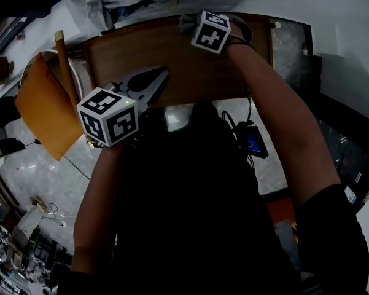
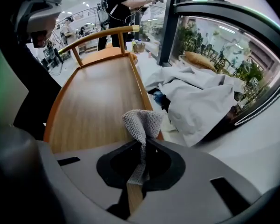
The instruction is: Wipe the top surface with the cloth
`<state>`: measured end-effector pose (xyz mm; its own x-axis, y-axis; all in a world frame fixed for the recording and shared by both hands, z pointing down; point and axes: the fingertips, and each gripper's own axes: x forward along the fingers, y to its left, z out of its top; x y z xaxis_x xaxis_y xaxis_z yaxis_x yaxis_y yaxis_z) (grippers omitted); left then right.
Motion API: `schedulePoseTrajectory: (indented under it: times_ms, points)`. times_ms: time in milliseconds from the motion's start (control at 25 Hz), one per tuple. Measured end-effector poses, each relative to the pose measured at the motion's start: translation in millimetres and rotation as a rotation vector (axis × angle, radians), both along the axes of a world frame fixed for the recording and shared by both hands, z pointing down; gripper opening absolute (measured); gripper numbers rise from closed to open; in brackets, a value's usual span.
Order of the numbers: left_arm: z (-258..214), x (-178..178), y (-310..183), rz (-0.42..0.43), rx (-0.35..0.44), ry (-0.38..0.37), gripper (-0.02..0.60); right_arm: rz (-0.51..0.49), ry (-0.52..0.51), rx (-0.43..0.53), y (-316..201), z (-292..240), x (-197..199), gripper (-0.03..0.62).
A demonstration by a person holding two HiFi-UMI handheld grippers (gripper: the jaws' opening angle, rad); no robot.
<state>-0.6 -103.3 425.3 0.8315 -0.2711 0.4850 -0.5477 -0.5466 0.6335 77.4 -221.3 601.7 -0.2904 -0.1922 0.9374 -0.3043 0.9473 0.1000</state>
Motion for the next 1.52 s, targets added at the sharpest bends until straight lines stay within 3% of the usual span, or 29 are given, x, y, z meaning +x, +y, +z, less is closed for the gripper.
schedulePoseTrajectory:
  times_ms: [240,840,1520]
  points:
    - [-7,2,1,0.016,0.012,0.008,0.012,-0.002,-0.003,-0.006,21,3,0,0.035]
    - [-12,2,6,0.047,0.021,0.016,0.012,-0.064,-0.038,-0.117,138,14,-3,0.035]
    - [-15,15,3,0.05,0.028,0.033,0.012,-0.173,-0.038,-0.585,237,13,-1,0.035]
